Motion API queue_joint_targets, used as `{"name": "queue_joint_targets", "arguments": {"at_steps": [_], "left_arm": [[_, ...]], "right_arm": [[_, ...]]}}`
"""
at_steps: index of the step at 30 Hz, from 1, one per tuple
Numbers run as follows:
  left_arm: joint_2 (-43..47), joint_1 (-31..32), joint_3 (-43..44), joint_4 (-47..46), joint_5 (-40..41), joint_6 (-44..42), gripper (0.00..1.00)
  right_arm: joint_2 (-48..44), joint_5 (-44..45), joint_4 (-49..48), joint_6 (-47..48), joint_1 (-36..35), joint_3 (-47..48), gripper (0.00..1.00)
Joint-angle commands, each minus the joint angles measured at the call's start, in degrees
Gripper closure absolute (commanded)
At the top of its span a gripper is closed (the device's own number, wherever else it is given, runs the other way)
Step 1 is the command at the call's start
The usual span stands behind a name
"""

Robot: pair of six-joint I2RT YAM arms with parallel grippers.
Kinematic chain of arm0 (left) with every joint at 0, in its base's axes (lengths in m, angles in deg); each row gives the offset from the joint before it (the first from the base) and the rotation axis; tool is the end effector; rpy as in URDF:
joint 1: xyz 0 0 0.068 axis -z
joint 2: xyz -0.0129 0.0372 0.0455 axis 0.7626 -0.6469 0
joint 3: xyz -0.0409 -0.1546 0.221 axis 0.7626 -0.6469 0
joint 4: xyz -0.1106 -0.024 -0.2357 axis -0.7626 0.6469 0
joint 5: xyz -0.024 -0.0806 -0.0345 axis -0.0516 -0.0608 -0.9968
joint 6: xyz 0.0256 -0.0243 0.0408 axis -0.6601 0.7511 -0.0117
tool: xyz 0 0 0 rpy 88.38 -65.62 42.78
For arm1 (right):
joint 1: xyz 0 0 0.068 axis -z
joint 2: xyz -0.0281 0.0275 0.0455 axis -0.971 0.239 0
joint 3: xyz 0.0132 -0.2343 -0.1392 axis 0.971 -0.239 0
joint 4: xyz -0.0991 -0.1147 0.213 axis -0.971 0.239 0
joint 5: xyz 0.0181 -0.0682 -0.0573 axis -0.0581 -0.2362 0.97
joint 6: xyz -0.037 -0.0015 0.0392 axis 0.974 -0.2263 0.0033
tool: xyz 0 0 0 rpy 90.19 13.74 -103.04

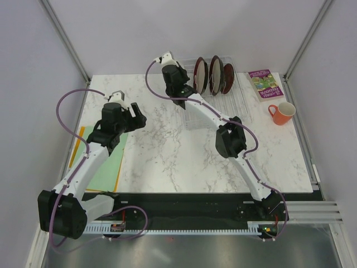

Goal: Unload the plates from the dish rack

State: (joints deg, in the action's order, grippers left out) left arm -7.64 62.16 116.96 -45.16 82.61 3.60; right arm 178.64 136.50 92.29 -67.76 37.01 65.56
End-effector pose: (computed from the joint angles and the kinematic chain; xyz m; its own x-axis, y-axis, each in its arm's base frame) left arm 0.2475 -0.0540 0.2900 -0.5291 -0.2905 -0.7973 -0.0107 0.9418 -0.3360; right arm 0.4709 0.3499 0.2795 -0.1892 -0.4808 -0.8562 0.0640 0.8641 -0.4993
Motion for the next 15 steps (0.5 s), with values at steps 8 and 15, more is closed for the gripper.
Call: {"name": "queue_joint_targets", "arguments": {"at_steps": [8, 15], "left_arm": [[1.1, -0.2, 1.3, -2.1, -0.1, 2.2, 0.00], [2.1, -0.2, 1.1, -2.8, -0.8, 3.5, 0.00]], "right_arm": [[-10.3, 4.1, -12.6, 3.0, -0.3, 2.4, 0.90], [-14.2, 4.3, -12.5, 2.7, -0.2, -0.7, 0.93]]}}
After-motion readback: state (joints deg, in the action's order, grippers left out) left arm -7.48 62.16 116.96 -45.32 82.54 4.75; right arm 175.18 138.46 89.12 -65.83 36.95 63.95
